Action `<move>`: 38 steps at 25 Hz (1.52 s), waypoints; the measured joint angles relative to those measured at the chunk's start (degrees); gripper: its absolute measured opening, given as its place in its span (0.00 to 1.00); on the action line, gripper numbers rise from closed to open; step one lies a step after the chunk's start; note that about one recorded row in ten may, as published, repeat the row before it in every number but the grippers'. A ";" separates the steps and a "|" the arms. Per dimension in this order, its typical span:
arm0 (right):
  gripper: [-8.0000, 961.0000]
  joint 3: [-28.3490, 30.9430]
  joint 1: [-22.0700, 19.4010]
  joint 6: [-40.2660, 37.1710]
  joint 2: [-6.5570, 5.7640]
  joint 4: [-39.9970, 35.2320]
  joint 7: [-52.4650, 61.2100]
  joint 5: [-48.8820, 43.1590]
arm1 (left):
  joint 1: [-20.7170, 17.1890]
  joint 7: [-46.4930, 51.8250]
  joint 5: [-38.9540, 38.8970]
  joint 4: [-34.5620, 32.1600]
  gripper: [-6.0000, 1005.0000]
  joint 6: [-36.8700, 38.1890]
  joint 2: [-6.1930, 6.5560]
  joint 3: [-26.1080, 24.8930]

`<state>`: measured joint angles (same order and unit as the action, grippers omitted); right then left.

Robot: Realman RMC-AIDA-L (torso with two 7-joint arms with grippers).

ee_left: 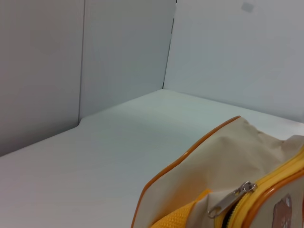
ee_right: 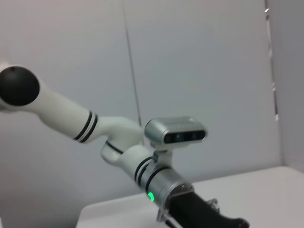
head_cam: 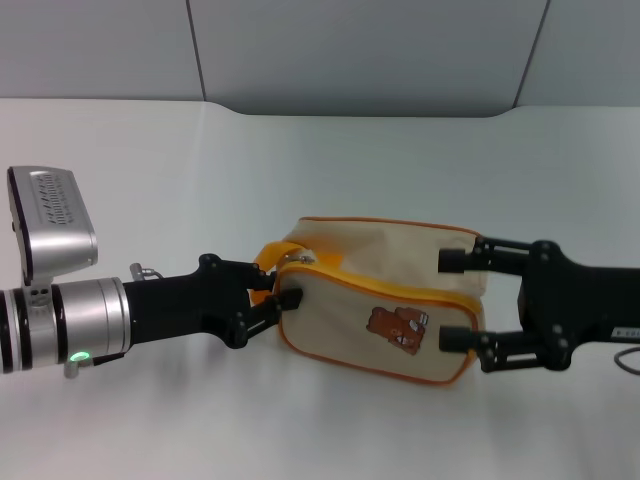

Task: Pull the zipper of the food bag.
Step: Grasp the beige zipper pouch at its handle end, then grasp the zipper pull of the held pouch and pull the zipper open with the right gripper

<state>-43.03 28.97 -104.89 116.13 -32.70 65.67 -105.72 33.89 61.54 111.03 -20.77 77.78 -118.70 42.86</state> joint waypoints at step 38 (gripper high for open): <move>0.54 11.39 5.46 9.76 3.57 17.00 -48.79 3.43 | 7.37 3.87 3.90 -10.38 0.14 19.29 4.53 -0.95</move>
<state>-31.64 34.43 -95.13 119.71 -15.69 16.88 -102.30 41.26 65.42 114.93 -31.15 97.07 -114.17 41.90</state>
